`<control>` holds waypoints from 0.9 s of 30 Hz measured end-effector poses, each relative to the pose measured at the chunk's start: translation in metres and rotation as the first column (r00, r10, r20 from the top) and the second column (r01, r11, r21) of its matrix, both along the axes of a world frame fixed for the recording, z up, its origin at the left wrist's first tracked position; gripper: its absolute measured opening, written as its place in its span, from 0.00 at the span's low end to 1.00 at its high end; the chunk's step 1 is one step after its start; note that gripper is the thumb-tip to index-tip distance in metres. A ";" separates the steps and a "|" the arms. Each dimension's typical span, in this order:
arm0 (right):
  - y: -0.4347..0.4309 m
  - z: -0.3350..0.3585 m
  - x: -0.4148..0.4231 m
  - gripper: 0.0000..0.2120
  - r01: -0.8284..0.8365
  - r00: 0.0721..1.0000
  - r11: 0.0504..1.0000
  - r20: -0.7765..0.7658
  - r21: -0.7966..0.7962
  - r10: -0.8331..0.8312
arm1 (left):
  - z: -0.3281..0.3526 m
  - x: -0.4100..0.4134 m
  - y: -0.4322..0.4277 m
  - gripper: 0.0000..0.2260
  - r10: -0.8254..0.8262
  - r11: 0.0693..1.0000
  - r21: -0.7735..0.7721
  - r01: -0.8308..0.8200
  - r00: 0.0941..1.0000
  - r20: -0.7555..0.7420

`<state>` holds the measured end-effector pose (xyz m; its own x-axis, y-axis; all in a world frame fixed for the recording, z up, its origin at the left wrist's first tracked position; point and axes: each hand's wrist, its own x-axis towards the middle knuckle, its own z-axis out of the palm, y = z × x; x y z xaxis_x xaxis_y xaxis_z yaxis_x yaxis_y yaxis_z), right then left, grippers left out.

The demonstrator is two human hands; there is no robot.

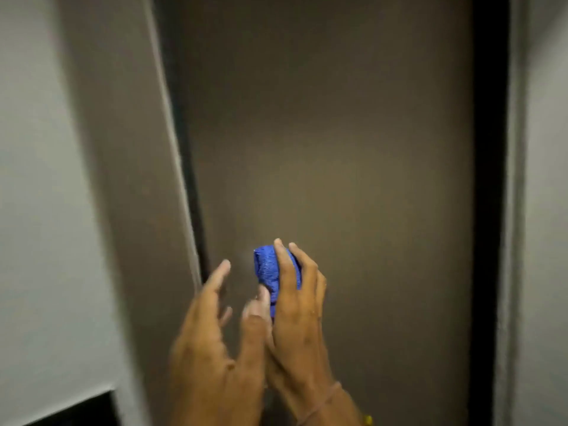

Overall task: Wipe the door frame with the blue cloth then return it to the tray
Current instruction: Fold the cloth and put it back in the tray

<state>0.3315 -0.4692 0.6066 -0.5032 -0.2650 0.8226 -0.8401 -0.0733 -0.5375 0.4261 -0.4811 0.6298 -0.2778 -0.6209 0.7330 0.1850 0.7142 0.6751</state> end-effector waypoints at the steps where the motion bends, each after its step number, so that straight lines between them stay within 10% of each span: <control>1: 0.027 -0.013 -0.014 0.30 0.027 0.999 0.999 0.018 0.022 -0.027 | -0.014 -0.019 0.015 0.19 -0.154 0.983 0.120 0.142 0.983 0.099; 5: 0.135 -0.064 -0.061 0.36 0.106 0.990 0.979 0.074 0.175 -0.121 | -0.046 -0.097 0.073 0.11 -0.667 0.735 0.461 0.497 0.653 0.359; 10: 0.296 -0.142 -0.112 0.57 0.122 0.848 0.907 0.432 0.402 -0.306 | -0.120 -0.188 0.180 0.06 -0.816 0.572 0.608 0.550 0.307 0.489; 14: 0.432 -0.217 -0.132 0.51 0.139 0.341 0.986 0.939 -0.088 0.036 | -0.190 -0.244 0.280 0.07 -0.885 0.350 0.736 0.579 -0.054 0.463; 17: 0.510 -0.298 -0.144 0.26 0.352 0.204 0.887 0.949 -0.299 0.239 | -0.256 -0.289 0.354 0.10 -0.855 0.228 0.826 0.515 -0.300 0.423; 24: 0.612 -0.501 -0.214 0.19 0.573 -0.169 0.780 0.968 0.250 -0.186 | -0.484 -0.393 0.480 0.22 -0.741 0.347 0.891 0.292 -0.497 0.452; 27: 0.631 -0.576 -0.251 0.18 0.528 -0.264 0.749 0.915 0.401 -0.304 | -0.572 -0.417 0.509 0.23 -0.740 0.421 0.842 0.338 -0.408 0.534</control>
<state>0.0810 0.1615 0.0309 -0.6712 0.4393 -0.5971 0.6166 -0.1162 -0.7787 0.0091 0.0276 0.0581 -0.7182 0.3289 -0.6132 -0.4061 0.5174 0.7532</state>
